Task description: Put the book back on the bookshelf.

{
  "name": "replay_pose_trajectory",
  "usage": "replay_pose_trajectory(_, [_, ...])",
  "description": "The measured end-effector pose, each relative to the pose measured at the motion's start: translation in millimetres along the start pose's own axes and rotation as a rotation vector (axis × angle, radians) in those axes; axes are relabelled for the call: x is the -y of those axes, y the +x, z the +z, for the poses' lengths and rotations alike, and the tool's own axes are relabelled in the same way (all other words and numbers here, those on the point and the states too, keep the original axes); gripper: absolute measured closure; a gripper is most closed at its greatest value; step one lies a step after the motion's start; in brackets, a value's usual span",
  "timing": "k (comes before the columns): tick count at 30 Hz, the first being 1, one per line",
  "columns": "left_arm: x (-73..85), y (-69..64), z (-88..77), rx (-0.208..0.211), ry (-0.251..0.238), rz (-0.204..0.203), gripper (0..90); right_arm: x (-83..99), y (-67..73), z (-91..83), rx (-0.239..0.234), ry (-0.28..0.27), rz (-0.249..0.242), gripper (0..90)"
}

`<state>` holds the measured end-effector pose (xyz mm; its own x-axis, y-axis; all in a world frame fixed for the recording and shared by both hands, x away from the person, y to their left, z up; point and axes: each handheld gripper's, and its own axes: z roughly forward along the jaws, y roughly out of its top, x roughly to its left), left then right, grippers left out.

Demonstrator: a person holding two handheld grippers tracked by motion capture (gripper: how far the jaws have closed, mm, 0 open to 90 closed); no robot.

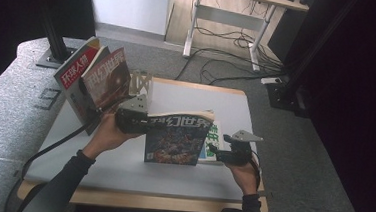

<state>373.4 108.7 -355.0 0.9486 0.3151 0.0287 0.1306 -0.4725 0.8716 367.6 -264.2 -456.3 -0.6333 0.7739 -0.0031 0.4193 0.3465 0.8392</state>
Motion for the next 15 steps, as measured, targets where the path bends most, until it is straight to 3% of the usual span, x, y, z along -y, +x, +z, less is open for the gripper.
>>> replay_pose_trajectory(6, [-1.3,0.6,-0.7,0.017,0.014,-0.001,82.0,21.9,-5.7,11.8,0.018,0.081,0.03,14.3])
replay_pose_trajectory(15, [-1.3,-0.2,0.3,-0.003,0.008,-0.01,82.2,50.3,-13.1,23.8,0.025,0.156,0.07,9.5])
